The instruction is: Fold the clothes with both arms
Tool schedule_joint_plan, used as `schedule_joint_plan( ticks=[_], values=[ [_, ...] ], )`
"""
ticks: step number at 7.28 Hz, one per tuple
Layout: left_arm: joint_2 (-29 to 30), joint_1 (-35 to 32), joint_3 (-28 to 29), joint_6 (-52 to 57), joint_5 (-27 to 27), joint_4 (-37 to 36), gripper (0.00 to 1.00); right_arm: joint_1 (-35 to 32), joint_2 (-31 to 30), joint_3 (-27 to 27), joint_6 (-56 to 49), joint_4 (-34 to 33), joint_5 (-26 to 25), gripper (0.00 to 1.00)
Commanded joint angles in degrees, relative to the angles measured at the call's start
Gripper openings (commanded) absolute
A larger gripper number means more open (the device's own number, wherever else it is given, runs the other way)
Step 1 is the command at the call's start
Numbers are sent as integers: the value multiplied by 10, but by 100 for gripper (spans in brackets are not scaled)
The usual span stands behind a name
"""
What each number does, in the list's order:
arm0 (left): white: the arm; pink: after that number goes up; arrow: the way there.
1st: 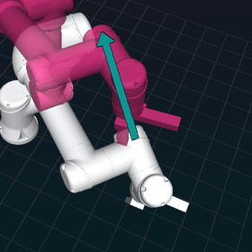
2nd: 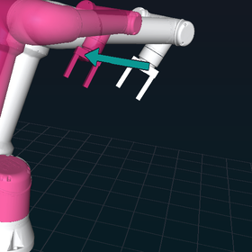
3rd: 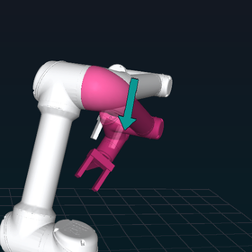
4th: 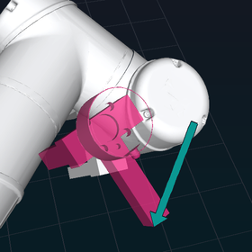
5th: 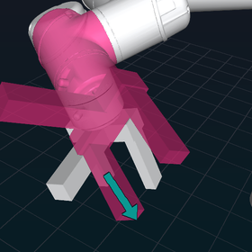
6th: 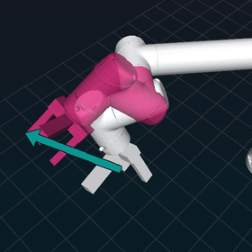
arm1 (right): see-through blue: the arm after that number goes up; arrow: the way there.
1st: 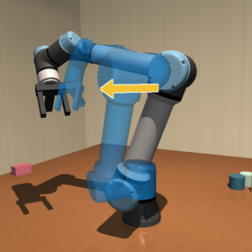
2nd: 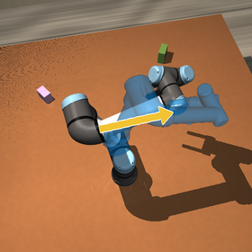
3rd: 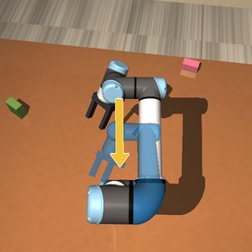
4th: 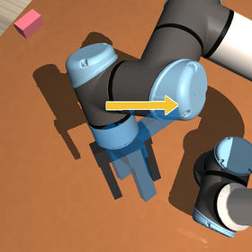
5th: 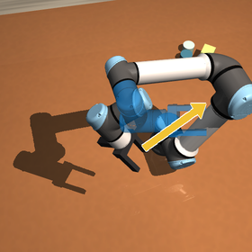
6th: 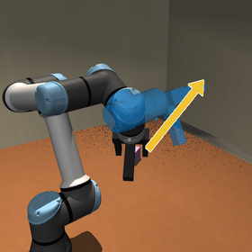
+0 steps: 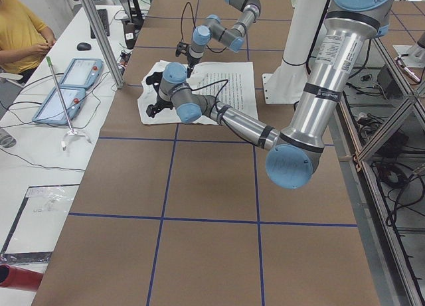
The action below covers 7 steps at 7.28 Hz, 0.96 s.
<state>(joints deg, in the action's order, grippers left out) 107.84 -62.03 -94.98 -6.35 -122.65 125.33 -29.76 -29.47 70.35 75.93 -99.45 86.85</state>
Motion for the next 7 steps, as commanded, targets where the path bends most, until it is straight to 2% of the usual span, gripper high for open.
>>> schedule_joint_plan(
  ticks=[1,3,5,7],
  values=[
    [-1,0,0,-2,1,0,100,18,7,-36,9,-1,-15,100],
    [-1,1,0,-1,2,0,100,23,-2,-51,-15,-20,-46,100],
    [-1,1,1,-2,2,0,100,20,-5,-47,-105,-94,-70,100],
    [-1,2,2,-2,2,0,100,-21,-37,-43,-237,-116,-104,100]
  ],
)
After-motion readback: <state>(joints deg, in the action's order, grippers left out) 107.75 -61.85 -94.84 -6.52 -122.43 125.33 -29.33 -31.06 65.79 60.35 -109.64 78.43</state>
